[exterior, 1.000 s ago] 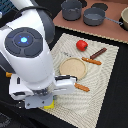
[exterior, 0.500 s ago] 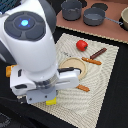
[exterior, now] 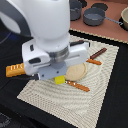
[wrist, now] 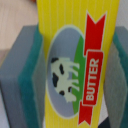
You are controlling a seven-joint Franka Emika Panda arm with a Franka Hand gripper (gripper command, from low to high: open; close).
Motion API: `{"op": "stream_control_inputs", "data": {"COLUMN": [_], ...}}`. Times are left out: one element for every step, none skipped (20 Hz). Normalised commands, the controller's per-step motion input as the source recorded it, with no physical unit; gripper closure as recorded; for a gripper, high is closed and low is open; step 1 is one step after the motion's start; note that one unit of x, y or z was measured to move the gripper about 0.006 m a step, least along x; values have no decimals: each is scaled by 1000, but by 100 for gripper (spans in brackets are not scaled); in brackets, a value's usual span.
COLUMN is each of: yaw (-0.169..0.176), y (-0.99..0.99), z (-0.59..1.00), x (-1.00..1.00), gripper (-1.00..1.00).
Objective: Interact with the objects in diverse but meaningful ways.
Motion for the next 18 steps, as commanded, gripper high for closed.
{"op": "stream_control_inputs", "data": {"yaw": [65,62,62,61,57,56,59,59,59,59,62,60,52,36,25,6,6,15], "y": [597,554,523,506,491,477,451,437,431,423,431,420,371,271,209,100,71,26], "z": [0,0,0,0,0,0,-17,-54,-83,-126,-134,-157,-191,-217,-271,-289,-291,-311], "x": [-720,-763,-789,-806,-843,-860,-874,-894,-903,-923,-914,-849,-780,-543,-314,-183,-174,-160], "gripper": [100,100,100,100,100,100,100,100,100,100,100,100,100,100,100,100,100,100]}}
